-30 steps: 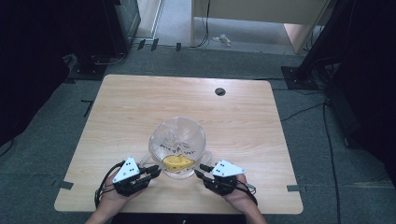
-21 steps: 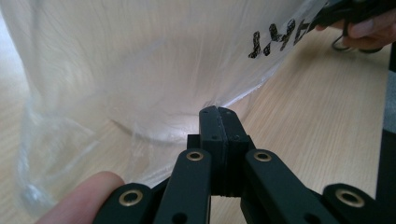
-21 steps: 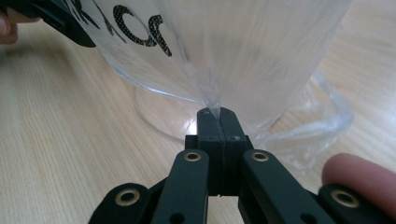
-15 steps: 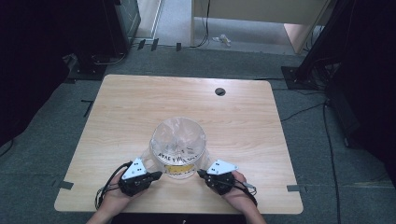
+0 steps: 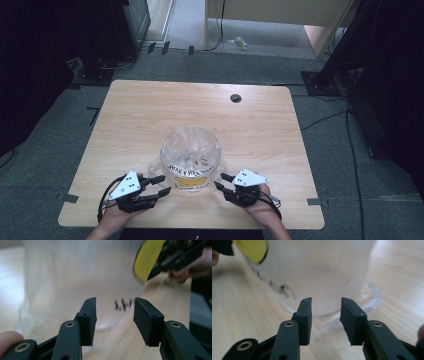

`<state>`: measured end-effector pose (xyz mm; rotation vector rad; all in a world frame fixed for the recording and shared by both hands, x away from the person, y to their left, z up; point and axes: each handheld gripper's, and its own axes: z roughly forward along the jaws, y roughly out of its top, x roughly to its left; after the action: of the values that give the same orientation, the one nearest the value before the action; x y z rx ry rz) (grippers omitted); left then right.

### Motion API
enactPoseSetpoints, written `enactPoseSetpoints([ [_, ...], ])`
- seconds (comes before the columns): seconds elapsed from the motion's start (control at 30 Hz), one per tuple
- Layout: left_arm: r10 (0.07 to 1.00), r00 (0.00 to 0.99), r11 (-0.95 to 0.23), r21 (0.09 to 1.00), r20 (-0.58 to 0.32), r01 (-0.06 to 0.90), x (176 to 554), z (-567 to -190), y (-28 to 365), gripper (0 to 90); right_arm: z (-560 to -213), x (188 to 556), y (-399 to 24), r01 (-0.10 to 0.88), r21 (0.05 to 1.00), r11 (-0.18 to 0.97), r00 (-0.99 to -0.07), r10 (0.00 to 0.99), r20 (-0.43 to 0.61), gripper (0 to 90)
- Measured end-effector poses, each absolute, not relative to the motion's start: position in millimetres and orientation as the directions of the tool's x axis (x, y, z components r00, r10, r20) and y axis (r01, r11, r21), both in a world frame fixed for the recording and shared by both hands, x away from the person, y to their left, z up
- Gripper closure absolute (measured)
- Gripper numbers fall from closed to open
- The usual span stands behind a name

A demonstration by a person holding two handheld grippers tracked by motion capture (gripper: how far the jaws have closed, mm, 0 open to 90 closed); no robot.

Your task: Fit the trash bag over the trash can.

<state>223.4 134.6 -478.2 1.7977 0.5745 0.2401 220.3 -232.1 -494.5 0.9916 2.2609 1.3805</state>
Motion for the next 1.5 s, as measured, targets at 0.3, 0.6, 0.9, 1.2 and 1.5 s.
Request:
enactPoseSetpoints([
  [0.3, 0.766, 0.606, -0.049, 0.921, -0.214, 0.387, 259.4, -466.9, 138.7, 79.9, -463.8, 231.6, -232.5, 0.357, 0.925, 0.128, -0.555, 0.826, 0.1, 87.7],
  [0.6, 0.809, 0.569, -0.119, 0.906, -0.148, 0.405, 263.7, -479.0, 100.6, 89.7, -478.2, 246.0, -199.4, 0.401, 0.912, 0.091, -0.421, 0.902, 0.094, 90.0],
  [0.9, 0.807, 0.549, -0.077, 0.884, -0.216, 0.461, 265.4, -489.4, 103.1, 83.7, -501.2, 249.6, -197.0, 0.472, 0.878, 0.077, -0.392, 0.911, 0.131, 90.0],
  [1.2, 0.823, 0.53, -0.079, 0.882, -0.206, 0.464, 266.8, -488.2, 129.6, 33.8, -497.7, 249.1, -211.1, 0.462, 0.884, 0.076, -0.426, 0.893, 0.146, 89.0],
  [1.5, 0.875, 0.46, -0.132, 0.841, -0.149, 0.524, 270.8, -488.7, 159.6, 7.8, -497.5, 248.4, -232.1, 0.465, 0.884, 0.046, -0.472, 0.858, 0.203, 87.5],
])
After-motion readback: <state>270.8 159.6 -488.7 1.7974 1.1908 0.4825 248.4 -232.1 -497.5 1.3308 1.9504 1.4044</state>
